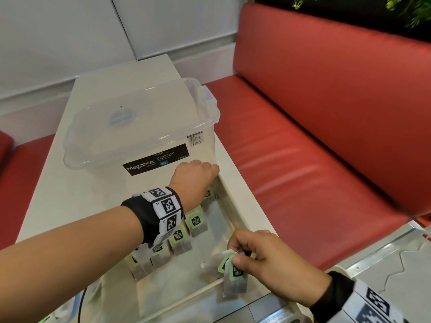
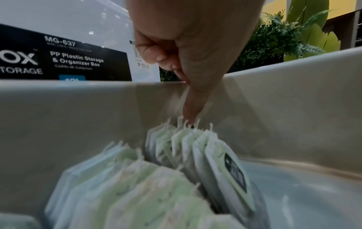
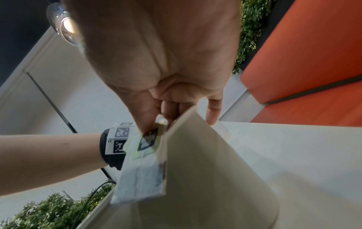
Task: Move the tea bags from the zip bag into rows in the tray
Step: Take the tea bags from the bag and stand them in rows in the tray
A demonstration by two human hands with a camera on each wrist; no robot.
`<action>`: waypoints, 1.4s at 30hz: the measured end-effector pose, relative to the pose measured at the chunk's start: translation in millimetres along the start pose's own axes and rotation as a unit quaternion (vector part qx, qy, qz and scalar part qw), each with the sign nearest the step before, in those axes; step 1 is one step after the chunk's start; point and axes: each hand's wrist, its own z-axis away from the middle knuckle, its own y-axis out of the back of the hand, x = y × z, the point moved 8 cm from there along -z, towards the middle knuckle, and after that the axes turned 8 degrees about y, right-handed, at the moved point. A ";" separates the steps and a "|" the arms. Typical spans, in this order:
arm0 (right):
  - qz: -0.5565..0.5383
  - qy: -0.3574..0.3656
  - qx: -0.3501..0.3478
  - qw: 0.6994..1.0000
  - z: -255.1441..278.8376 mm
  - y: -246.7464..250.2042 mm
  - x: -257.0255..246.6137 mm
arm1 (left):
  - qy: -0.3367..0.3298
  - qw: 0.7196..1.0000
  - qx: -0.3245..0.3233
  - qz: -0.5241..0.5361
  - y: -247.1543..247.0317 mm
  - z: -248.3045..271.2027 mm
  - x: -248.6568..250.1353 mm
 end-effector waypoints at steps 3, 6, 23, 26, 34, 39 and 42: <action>-0.006 0.006 0.001 1.000 0.5 0.1 0.2 | 0.018 0.999 0.037 0.004 2.6 -2.2 -4.6; -0.009 0.011 -0.001 1.000 0.4 -0.2 -0.4 | 0.032 0.998 0.056 0.022 4.1 -4.3 -7.8; -0.018 0.016 0.006 1.000 -0.8 -0.9 0.4 | 0.037 0.995 0.039 0.080 1.4 -5.3 -14.2; -0.020 0.017 0.006 1.000 -0.9 -0.9 0.0 | 0.036 0.995 0.034 0.081 1.2 -4.2 -15.0; -0.017 0.015 0.004 1.000 -1.4 -1.1 1.4 | 0.049 0.994 0.033 0.089 -2.1 -6.2 -16.2; -0.005 0.015 -0.001 1.000 -1.0 -0.7 1.8 | 0.040 0.994 0.014 0.103 -2.1 -6.3 -12.9; -0.006 0.015 -0.001 1.000 -0.7 -0.5 1.7 | 0.036 0.994 0.003 0.105 -2.4 -5.8 -12.8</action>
